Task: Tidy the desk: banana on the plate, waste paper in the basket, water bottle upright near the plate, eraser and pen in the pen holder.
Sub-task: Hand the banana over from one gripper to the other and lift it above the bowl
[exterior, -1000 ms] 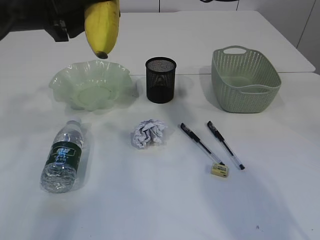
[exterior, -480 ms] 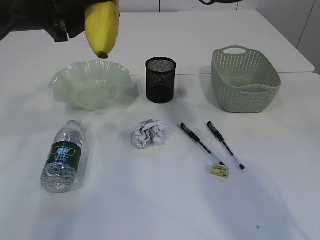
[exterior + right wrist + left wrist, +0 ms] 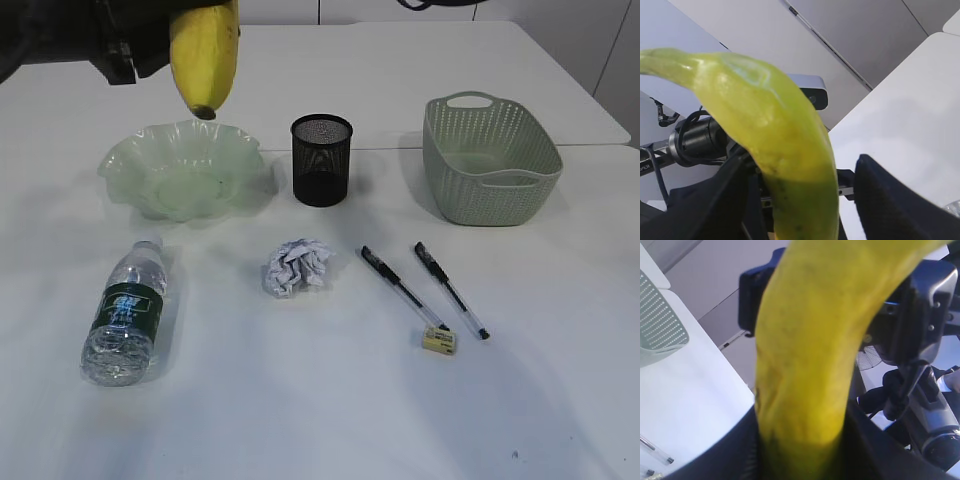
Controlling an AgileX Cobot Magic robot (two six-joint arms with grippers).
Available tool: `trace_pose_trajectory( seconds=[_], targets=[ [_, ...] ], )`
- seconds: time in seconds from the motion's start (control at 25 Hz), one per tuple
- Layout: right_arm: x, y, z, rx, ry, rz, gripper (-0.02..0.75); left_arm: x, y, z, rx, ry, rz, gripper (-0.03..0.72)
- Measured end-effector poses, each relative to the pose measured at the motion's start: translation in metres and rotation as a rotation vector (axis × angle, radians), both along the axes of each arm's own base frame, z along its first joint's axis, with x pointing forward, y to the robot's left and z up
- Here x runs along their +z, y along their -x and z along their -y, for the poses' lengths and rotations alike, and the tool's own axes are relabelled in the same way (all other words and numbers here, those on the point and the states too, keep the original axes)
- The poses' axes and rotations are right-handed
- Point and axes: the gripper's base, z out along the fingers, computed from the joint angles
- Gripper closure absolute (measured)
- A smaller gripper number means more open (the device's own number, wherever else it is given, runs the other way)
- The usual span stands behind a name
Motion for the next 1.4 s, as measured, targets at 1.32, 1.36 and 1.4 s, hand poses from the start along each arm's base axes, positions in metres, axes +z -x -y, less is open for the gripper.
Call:
trace_pose_trajectory(
  seconds=[1.32,1.36,1.4],
  targets=[
    [-0.011,-0.002,0.003,-0.012,0.134,0.038,0.236,-0.008,-0.013,-0.054,0.131,-0.1,0.004,0.398],
    [-0.013,-0.002,0.004,-0.014,0.163,0.048,0.236,-0.01,-0.013,-0.054,0.126,-0.116,0.008,0.398],
    [-0.016,-0.003,0.005,-0.017,0.195,0.058,0.236,-0.01,-0.013,-0.054,0.127,-0.129,0.013,0.398]
  ],
)
